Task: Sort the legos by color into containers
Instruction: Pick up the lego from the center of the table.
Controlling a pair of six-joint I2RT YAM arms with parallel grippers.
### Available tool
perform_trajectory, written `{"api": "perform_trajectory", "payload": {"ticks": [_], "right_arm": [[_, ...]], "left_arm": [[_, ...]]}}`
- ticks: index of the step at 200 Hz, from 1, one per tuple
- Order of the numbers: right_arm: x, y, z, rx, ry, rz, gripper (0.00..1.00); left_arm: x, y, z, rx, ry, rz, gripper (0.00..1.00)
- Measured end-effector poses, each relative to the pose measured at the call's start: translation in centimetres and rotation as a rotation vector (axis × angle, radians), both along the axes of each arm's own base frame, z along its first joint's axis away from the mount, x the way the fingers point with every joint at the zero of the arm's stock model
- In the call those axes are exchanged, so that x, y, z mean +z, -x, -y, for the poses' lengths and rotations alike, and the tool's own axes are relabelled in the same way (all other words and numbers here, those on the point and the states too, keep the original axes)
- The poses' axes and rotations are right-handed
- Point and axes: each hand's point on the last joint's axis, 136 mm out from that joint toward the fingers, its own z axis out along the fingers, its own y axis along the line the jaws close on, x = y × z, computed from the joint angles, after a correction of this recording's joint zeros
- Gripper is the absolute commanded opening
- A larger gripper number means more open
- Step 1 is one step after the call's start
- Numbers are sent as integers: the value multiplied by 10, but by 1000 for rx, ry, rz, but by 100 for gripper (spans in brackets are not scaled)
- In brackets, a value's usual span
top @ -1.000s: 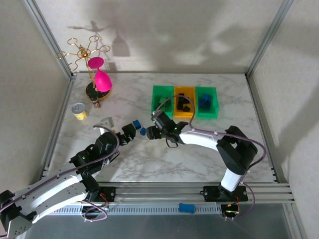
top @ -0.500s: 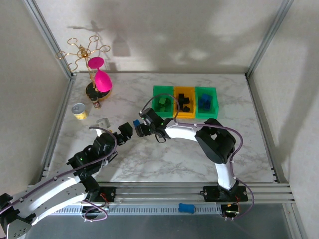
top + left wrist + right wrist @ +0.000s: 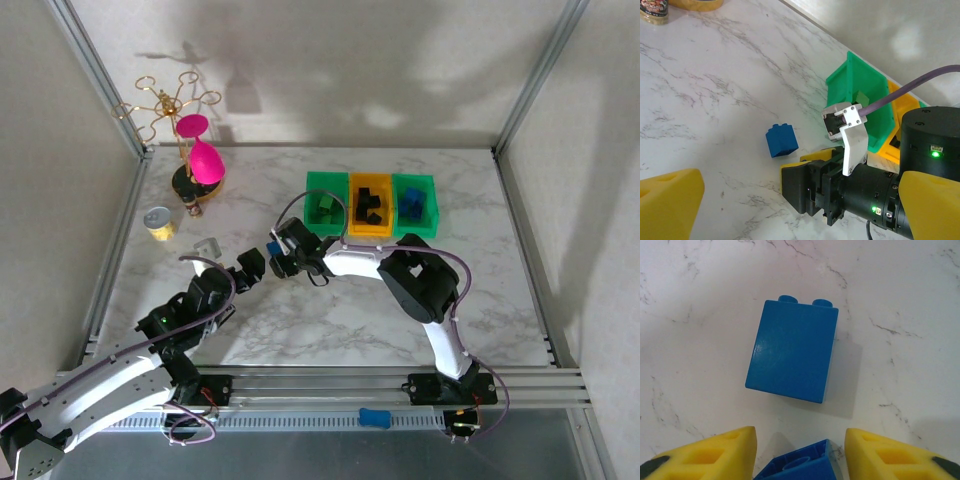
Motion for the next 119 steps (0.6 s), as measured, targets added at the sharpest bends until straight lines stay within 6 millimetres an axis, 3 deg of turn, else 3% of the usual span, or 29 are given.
{"api": "perform_trajectory", "payload": {"ticks": [80,119], "right_arm": [[2,-2,4,-15,13,13,37],[15,5,20,-39,6,0,36]], "left_arm": [[0,0,0,-1,2,1,100],[0,0,0,-1,1,1,100]]}}
